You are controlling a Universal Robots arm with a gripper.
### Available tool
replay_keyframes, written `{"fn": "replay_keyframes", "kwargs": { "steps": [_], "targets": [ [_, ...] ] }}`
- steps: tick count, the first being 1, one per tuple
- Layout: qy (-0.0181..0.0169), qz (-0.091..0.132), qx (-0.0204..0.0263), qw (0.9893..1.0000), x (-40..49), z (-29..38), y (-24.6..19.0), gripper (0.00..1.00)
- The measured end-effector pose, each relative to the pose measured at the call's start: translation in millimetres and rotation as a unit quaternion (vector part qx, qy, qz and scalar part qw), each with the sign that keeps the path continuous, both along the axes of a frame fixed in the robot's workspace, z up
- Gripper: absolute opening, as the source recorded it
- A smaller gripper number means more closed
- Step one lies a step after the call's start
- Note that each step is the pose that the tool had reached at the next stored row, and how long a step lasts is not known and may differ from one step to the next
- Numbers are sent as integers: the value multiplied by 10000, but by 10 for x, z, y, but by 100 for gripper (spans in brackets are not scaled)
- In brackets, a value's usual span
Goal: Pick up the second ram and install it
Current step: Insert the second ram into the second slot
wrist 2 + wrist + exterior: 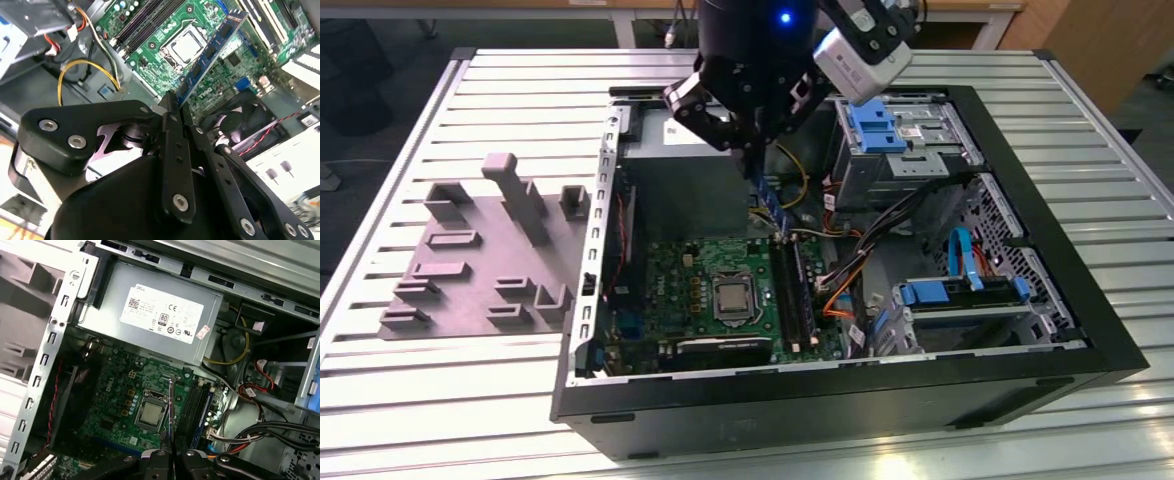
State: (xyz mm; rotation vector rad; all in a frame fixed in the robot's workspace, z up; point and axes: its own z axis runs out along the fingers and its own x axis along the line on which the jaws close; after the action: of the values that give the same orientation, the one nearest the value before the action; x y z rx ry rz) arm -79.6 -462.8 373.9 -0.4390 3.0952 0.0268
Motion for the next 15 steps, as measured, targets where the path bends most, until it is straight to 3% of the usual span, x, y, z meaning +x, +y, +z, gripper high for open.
{"fn": "replay_keyframes", "kwargs": {
  "steps": [4,8,12,15],
  "targets": [
    [0,-362,-8,9993,0,-16,0,14],
    [0,-726,-14,9974,0,-33,0,14],
    [0,-1088,-20,9941,0,-50,0,14],
    [0,-1360,-24,9907,0,-64,0,14]
  ]
}}
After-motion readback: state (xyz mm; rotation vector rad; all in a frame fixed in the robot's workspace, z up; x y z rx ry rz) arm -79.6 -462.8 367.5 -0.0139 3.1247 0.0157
